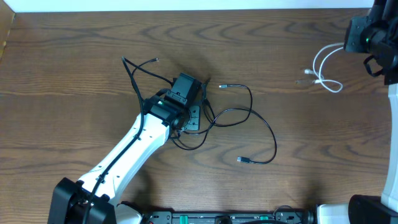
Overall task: Untangle cables
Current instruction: 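Carry the white cable to the far right edge and release it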
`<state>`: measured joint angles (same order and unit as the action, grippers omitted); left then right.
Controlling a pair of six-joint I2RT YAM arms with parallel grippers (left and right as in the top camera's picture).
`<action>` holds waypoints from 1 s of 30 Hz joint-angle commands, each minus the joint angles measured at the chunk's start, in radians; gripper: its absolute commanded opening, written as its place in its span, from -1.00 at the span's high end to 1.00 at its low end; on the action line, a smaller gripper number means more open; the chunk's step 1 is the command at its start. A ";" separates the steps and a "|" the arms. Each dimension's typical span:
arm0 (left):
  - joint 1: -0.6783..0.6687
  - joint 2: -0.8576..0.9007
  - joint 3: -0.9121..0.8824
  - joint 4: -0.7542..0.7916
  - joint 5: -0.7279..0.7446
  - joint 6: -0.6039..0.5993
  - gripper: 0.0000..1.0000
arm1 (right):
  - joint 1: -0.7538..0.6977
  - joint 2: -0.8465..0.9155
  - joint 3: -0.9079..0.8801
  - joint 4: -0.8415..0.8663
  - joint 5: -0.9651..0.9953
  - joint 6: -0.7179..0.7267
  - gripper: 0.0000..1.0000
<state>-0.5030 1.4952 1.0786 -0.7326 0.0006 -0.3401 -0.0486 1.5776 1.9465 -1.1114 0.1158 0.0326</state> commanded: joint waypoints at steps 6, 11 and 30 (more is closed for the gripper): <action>0.002 0.000 0.005 -0.004 -0.009 -0.005 -0.14 | -0.004 -0.020 0.011 -0.018 -0.257 -0.152 0.98; 0.002 0.000 0.005 -0.004 -0.009 -0.005 -0.14 | -0.004 -0.023 0.011 -0.026 -0.070 0.026 0.98; 0.002 0.000 0.005 -0.009 -0.009 -0.005 -0.14 | -0.005 -0.022 0.010 -0.040 0.039 0.061 0.98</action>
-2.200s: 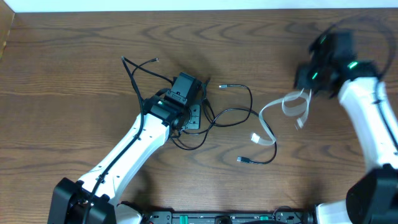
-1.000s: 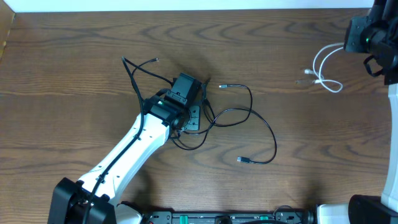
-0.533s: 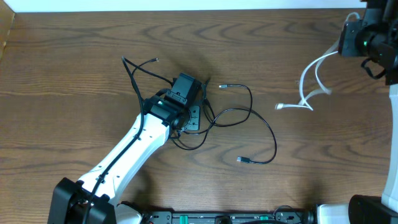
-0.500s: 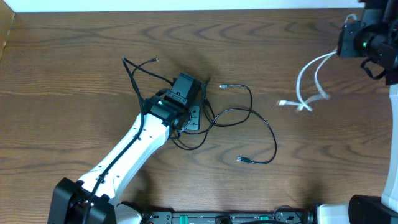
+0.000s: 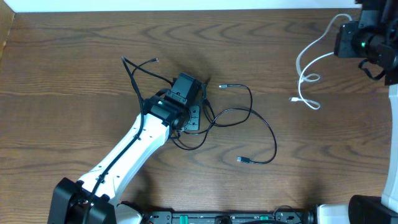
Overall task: Untangle cables
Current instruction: 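Carry the white cable to the far right edge and release it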
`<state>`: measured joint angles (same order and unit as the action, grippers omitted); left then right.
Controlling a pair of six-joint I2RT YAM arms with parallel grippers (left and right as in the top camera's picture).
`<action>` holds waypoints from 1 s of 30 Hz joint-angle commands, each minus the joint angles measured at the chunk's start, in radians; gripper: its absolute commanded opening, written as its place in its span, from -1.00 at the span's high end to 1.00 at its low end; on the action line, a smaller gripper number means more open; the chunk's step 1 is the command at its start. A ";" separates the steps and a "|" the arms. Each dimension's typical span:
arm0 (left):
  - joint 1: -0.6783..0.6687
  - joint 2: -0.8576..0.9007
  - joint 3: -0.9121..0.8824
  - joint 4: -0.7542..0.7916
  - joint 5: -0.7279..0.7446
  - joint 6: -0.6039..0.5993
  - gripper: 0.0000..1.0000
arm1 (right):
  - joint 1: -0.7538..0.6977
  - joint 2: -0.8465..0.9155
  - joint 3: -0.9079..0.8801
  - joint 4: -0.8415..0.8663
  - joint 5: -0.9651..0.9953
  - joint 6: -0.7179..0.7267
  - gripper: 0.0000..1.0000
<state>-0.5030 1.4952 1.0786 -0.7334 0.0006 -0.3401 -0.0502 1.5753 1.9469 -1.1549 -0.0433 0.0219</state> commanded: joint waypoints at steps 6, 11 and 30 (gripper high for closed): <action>0.002 0.000 0.005 -0.010 -0.009 -0.005 -0.14 | -0.050 -0.018 0.008 0.052 0.476 0.151 0.98; 0.002 0.000 0.005 -0.011 -0.009 -0.005 -0.14 | -0.172 -0.018 0.008 0.095 0.736 0.336 0.98; 0.002 0.000 0.005 -0.016 -0.009 -0.021 -0.14 | -0.686 0.150 -0.025 0.203 -0.090 0.257 0.98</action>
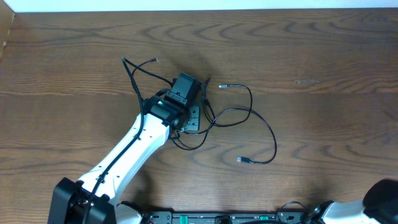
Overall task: Untangle cables
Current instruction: 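Carry the white cable to the far right edge and release it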
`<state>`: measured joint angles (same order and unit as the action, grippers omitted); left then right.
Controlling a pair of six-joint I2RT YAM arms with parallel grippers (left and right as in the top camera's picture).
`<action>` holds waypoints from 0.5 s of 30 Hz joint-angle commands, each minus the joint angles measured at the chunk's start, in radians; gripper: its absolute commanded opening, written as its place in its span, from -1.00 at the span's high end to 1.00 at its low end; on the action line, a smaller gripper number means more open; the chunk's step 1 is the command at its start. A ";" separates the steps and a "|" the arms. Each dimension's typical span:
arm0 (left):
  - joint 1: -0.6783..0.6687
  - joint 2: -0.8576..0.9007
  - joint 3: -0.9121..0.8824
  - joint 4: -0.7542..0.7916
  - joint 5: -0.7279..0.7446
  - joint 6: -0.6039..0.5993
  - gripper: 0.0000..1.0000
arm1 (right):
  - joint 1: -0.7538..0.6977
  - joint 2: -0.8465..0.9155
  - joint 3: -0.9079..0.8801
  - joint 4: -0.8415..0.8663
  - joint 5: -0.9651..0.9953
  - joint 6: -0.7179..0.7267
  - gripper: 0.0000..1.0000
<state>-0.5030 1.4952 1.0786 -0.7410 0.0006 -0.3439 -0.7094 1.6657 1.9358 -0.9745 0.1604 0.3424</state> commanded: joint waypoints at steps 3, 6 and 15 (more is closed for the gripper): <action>0.002 0.000 0.005 -0.014 -0.009 -0.017 -0.14 | -0.041 0.098 -0.014 0.093 -0.488 -0.099 0.98; 0.002 0.000 0.005 -0.014 -0.009 -0.017 -0.14 | -0.040 0.102 -0.014 0.130 -0.518 -0.105 0.98; 0.002 0.000 0.005 -0.013 -0.009 -0.017 -0.14 | -0.045 0.102 -0.014 0.103 -0.397 -0.104 0.98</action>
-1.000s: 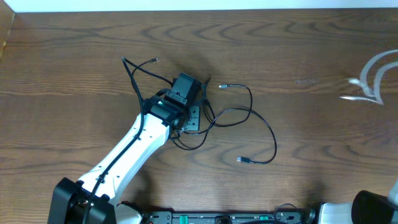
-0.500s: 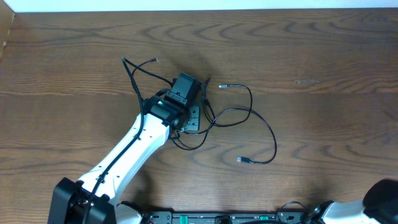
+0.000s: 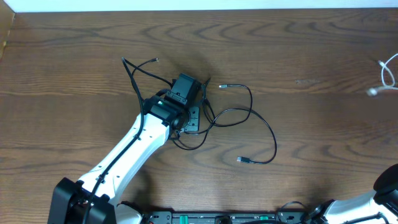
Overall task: Untangle cables
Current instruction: 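Carry the white cable to the far right edge and release it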
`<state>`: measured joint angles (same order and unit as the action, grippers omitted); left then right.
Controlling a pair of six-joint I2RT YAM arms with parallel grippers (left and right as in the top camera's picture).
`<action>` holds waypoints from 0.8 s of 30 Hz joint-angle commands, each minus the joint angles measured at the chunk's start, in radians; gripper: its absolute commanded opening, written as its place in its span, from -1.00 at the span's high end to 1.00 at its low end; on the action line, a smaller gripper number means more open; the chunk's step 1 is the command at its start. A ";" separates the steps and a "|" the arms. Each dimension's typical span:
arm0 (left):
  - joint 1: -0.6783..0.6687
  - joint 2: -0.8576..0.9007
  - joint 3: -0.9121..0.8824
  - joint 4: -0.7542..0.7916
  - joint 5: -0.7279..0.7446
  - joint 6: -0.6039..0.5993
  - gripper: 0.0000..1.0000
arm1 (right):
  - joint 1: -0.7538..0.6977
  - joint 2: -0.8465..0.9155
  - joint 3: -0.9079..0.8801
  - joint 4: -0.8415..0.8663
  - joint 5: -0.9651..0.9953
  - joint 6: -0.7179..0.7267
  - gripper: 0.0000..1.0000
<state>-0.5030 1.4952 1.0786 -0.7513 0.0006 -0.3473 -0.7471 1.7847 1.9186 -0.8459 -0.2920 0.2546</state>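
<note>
A tangle of thin black cables [image 3: 251,113] lies at mid-table, with loose plug ends at the front [image 3: 242,160], the middle [image 3: 222,86] and the back left [image 3: 153,60]. My left gripper [image 3: 192,116] sits down on the knot of this tangle. Its black wrist body hides the fingers, so their state does not show. A white cable [image 3: 386,74] pokes in at the far right edge, apart from the black ones. My right gripper is out of view; only part of the right arm [image 3: 384,186] shows at the bottom right corner.
The dark wooden table [image 3: 74,112] runs to a white wall edge at the back. A black rail with electronics [image 3: 224,218] lines the front edge. The left arm's white link [image 3: 124,158] crosses the front left of the table.
A piece of the white cable now shows at the far right edge, where none was in view. The right arm shows slightly more at the bottom right. The left arm and black cables have not moved.
My right gripper was at the back right over the white cable lying there. Then the cable hung from it, shifted left and back. Then both were out of view. Now the white cable shows at the right edge. The left gripper stayed on the black tangle throughout.
</note>
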 commanded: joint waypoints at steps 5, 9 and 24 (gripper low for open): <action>0.002 0.000 0.005 -0.003 -0.009 -0.014 -0.14 | -0.008 -0.015 0.002 -0.147 0.320 0.034 0.98; 0.002 0.000 0.005 -0.003 -0.009 -0.014 -0.14 | -0.008 -0.015 -0.010 -0.218 0.504 0.153 0.97; 0.002 0.000 0.005 -0.003 -0.009 -0.024 -0.14 | 0.003 -0.015 -0.017 -0.275 0.278 0.148 -0.54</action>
<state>-0.5030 1.4952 1.0786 -0.7517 0.0006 -0.3630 -0.7513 1.7847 1.9083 -1.1004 0.0154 0.3882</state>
